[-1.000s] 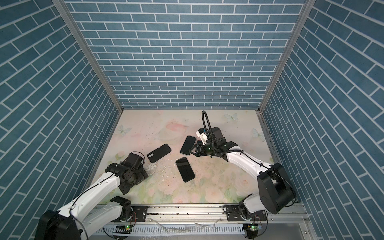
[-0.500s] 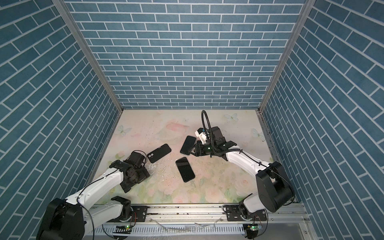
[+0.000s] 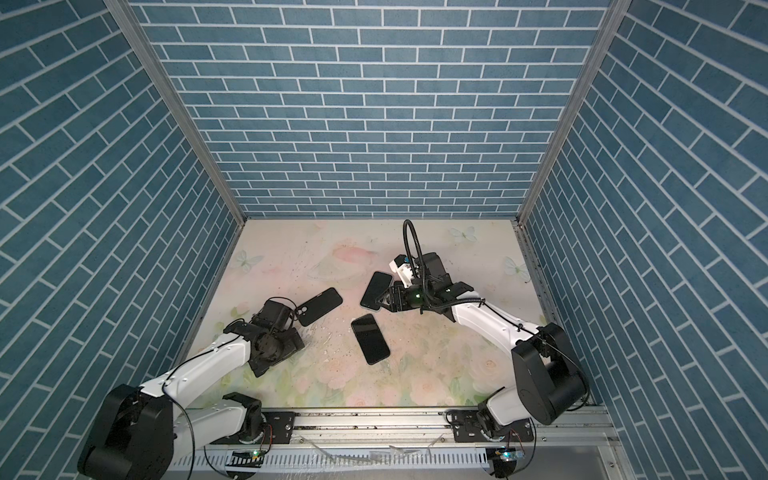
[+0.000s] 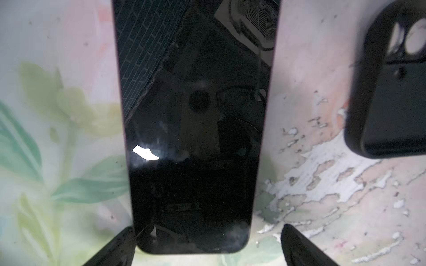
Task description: Put the phone into the phone case
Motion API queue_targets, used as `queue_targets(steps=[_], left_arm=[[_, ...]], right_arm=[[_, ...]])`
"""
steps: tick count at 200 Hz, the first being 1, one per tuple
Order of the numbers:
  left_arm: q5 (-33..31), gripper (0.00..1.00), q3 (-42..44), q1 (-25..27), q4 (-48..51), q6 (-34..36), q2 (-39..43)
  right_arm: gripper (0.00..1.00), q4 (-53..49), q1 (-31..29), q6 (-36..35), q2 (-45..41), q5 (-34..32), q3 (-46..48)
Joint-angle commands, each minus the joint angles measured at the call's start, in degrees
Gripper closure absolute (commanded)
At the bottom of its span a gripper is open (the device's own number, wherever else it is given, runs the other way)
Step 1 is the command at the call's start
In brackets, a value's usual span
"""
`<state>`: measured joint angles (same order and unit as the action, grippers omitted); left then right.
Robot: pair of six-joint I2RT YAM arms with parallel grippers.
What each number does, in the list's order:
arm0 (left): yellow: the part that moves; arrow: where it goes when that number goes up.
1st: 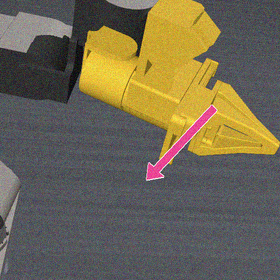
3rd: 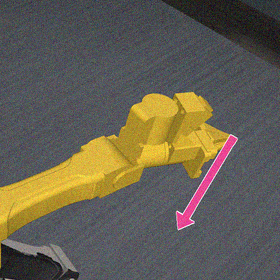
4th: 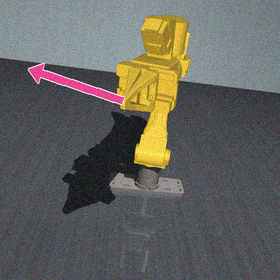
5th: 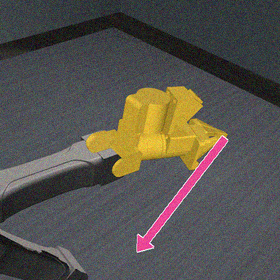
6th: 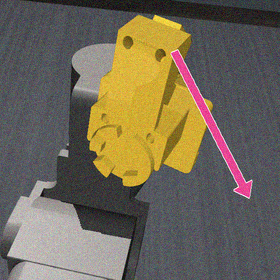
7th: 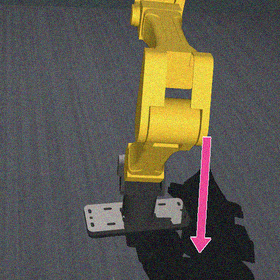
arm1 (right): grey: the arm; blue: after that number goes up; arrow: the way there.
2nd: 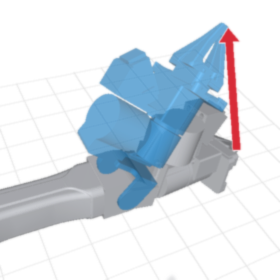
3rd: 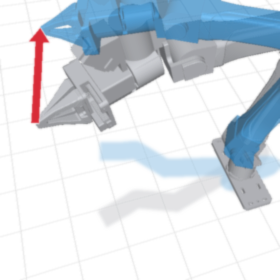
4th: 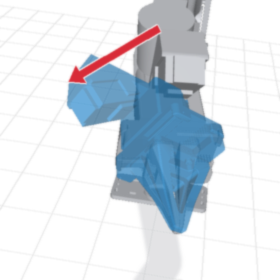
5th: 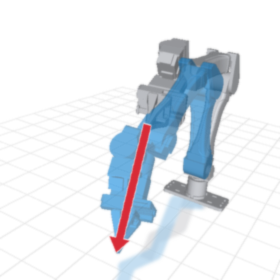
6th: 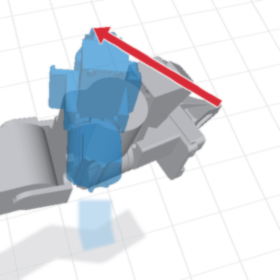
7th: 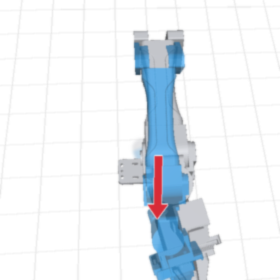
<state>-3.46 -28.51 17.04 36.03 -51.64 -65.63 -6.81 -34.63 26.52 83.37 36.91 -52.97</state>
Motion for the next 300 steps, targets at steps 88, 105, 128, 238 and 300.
queue_targets(steps=[88, 105, 128, 238, 300], left_arm=[[10.67, 0.01, 0.43, 2.73, -17.09, -5.03, -8.31], [11.27, 0.02, -0.73, 4.59, -18.19, -6.08, -9.86], [12.07, 0.02, -1.11, 6.7, -21.23, -8.15, -12.15], [5.45, 0.0, -23.14, -0.34, 3.9, 13.34, -5.71], [14.67, 0.0, -20.58, -25.54, 6.49, 21.87, -6.03]], right_arm=[[0.43, -0.14, -0.35, -1.43, -1.26, -0.4, 0.04], [0.43, -0.13, -0.35, -1.3, -1.44, -0.81, -0.03], [0.43, -0.35, -0.28, -1.12, -1.78, -1.21, 0.06], [0.43, 3.71, -1.21, 10.08, -0.59, -8.85, -0.35], [0.38, 7.33, -9.25, 19.38, 13.13, -13.36, -10.89]])
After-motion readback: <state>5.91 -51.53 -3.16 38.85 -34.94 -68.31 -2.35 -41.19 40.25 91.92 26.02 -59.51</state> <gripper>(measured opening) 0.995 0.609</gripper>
